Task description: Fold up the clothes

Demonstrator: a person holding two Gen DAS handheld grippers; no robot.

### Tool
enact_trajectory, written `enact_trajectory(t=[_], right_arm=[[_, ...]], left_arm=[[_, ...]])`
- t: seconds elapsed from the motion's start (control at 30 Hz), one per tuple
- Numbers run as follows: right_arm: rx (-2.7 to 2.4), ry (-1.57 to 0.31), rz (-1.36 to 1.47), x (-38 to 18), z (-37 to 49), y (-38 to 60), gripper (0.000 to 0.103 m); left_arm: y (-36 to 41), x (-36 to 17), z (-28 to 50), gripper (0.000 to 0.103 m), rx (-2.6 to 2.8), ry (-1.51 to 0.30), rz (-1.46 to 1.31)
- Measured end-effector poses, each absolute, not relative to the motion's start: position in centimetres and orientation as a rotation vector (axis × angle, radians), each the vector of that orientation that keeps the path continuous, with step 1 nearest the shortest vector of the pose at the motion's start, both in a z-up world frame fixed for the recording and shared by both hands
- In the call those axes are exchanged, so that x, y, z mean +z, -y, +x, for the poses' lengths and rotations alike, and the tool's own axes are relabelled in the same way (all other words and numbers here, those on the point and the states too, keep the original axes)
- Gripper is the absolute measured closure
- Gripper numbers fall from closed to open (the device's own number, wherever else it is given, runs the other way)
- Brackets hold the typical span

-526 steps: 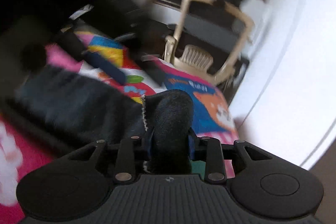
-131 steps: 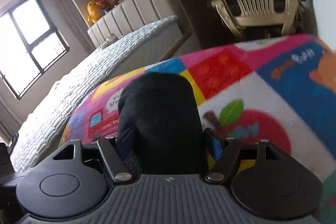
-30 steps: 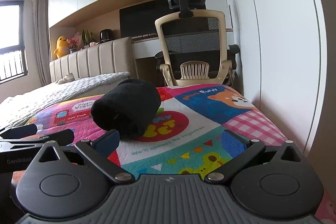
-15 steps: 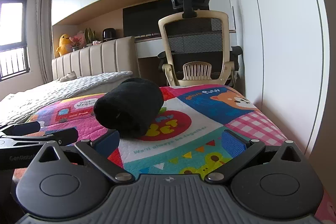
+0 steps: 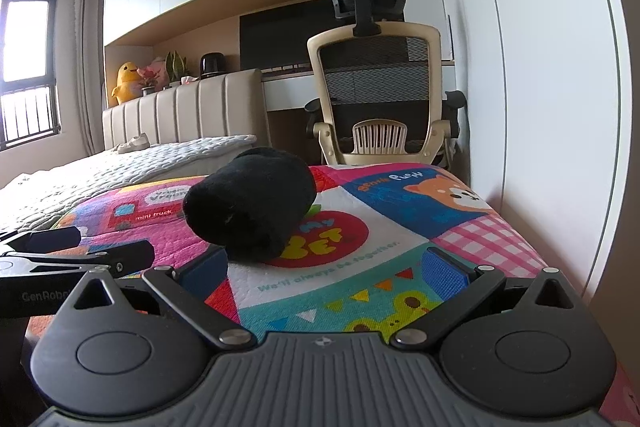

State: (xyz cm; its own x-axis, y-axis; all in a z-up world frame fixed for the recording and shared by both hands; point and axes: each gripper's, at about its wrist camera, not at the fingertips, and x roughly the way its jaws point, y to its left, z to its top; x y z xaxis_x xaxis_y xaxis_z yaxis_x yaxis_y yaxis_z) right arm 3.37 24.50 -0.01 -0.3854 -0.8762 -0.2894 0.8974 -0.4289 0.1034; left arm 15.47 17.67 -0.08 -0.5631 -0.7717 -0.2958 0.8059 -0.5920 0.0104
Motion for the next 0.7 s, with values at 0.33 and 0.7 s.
enact_trajectory(t=[0.33, 0.7], right_arm=[[-1.978, -0.084, 0.362, -0.12, 3.28, -24.51, 0.000], [-1.976, -0.085, 0.362, -0.11, 3.25, -24.50, 0.000]], left_arm=[[-17.45, -0.12, 15.73, 0.000, -2.194, -0.177, 0.324], [-17.37, -0.10, 15.95, 0.000, -2.193, -0.193, 0.308]])
